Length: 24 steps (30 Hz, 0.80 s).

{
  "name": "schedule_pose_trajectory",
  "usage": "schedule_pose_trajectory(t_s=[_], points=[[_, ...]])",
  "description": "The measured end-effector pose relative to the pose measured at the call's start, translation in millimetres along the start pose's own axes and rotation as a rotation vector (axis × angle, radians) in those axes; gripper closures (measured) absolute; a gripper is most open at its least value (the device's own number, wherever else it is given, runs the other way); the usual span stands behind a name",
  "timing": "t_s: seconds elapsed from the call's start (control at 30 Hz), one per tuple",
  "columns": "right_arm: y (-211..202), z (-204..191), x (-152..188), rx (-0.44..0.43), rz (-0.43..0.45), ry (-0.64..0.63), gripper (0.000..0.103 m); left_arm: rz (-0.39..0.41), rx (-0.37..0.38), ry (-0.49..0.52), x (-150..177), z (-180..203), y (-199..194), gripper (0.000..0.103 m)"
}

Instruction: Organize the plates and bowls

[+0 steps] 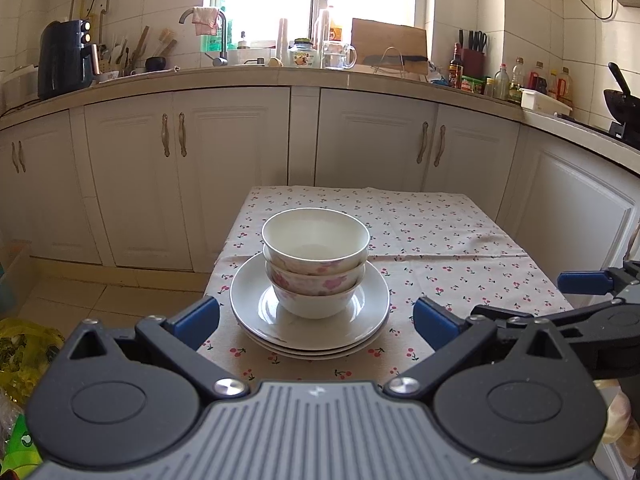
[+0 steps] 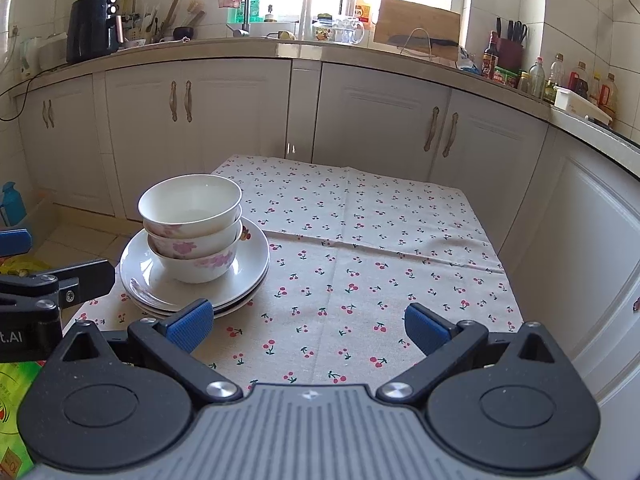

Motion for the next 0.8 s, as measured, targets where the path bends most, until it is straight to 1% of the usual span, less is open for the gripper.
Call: schedule_pose_trajectory(t_s=[0.8], points=[[-1.0, -1.7, 0.2, 0.013, 0.009, -0.008, 0.000, -0.007, -0.007, -0.009, 0.8, -0.1, -1.7, 0.001]])
Point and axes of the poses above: each gripper's, at about its wrist camera, not at the fingertips, and y roughly the way its jaws point, z to its right, x to its underside, the point moved 3 cm from there along y, roughly the way its jaws point, and after that the axes turned 12 degrees about -x, right-handed, at the moved point
